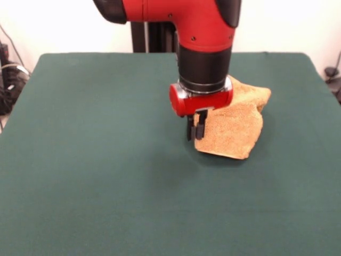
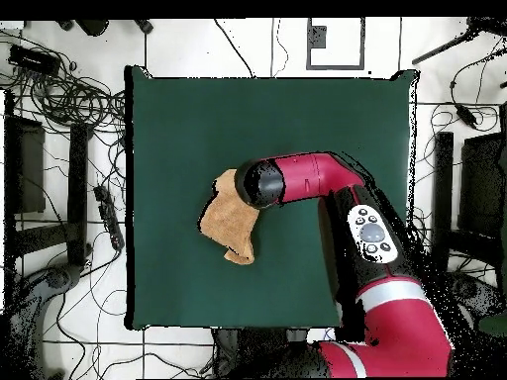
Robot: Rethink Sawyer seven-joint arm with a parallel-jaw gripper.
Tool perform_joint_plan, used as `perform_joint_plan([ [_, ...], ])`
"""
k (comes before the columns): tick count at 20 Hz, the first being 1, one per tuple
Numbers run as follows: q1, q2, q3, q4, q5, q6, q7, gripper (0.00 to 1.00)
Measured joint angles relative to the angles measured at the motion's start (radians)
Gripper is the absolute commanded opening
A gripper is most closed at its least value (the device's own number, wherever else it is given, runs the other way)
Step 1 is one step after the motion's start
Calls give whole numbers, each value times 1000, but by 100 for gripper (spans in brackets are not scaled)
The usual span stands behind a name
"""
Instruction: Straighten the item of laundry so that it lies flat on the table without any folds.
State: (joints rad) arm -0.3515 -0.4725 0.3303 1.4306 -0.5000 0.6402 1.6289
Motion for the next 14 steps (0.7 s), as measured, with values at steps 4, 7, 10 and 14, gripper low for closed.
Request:
perform_joint_plan([
  [4,-13,13,21,-5,-28,0,0,0],
  [7,-24,19,44,-6,-48,0,0,0],
  [10,-31,26,57,-9,-60,0,0,0],
  [14,-34,38,65,-18,-67,1,0,0],
])
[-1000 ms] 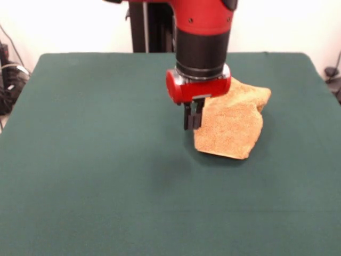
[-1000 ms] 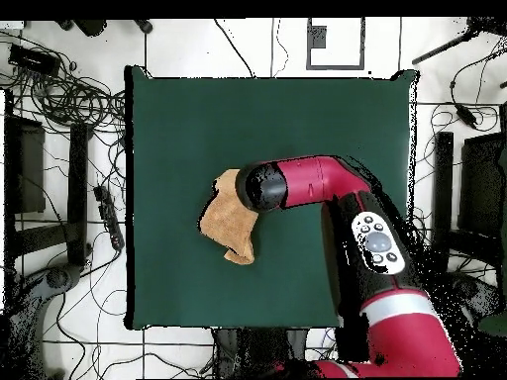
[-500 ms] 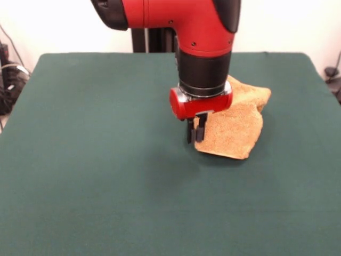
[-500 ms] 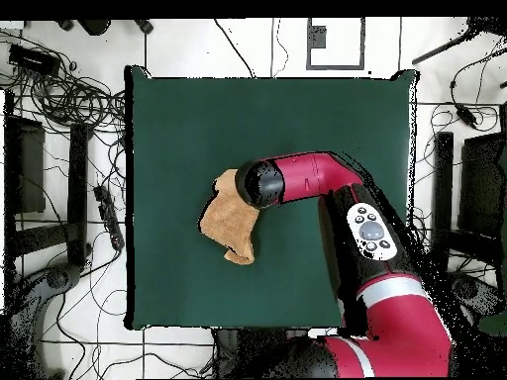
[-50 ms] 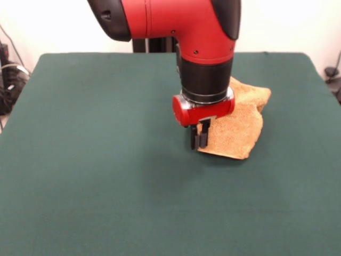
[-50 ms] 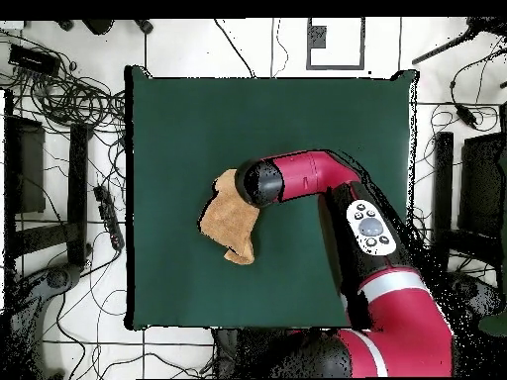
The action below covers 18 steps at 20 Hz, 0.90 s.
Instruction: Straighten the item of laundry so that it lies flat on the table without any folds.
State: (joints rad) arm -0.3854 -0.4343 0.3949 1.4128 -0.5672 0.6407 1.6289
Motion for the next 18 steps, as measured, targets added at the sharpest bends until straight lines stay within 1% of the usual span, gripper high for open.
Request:
perform_joint_plan([
  [3,0,5,0,-6,-1,1,0,0],
  [4,0,7,0,-9,-2,1,0,100],
  [18,-6,8,4,-13,-3,5,0,100],
])
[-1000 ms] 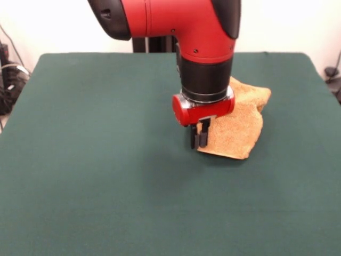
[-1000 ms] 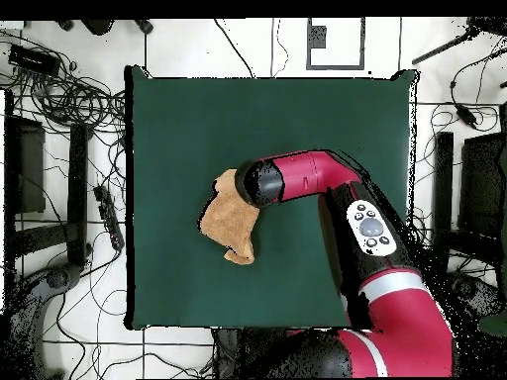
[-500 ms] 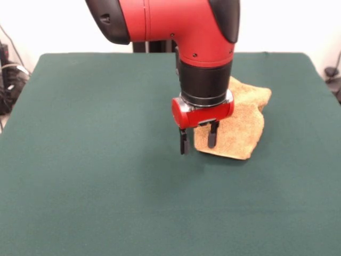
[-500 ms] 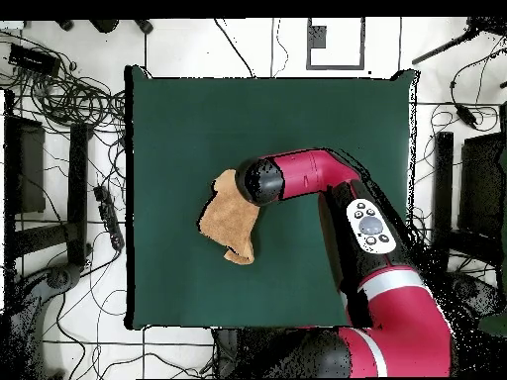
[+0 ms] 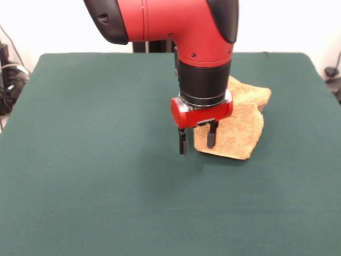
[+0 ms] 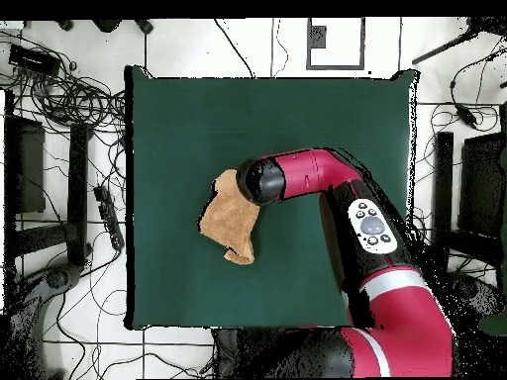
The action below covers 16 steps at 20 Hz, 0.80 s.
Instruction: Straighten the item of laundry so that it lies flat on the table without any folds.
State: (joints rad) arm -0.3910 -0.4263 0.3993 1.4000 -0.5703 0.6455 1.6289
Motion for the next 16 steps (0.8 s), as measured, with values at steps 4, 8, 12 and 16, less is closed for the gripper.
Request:
perform_joint_plan([
  [4,-5,1,5,0,0,0,0,100],
  [8,-9,3,10,0,-2,6,0,100],
  [12,-19,13,27,-3,-3,14,0,100],
  [16,-26,44,34,-20,-4,14,0,100],
])
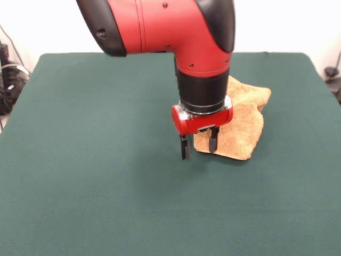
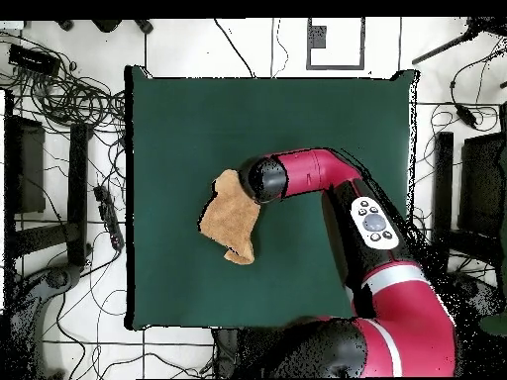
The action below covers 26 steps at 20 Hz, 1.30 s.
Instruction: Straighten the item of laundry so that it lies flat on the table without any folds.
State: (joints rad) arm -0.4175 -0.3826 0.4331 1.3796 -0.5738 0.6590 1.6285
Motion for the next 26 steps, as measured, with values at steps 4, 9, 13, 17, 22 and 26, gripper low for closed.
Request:
perform_joint_plan([
  [4,-5,39,1,-22,-3,0,0,100],
  [9,-4,47,8,-48,-2,38,0,100],
  [13,-3,58,19,-78,-2,93,0,100],
  [17,-2,62,24,-92,-2,119,0,100],
  [22,-2,62,25,-92,-3,120,0,100],
  [26,-9,63,32,-90,-3,122,-1,100],
])
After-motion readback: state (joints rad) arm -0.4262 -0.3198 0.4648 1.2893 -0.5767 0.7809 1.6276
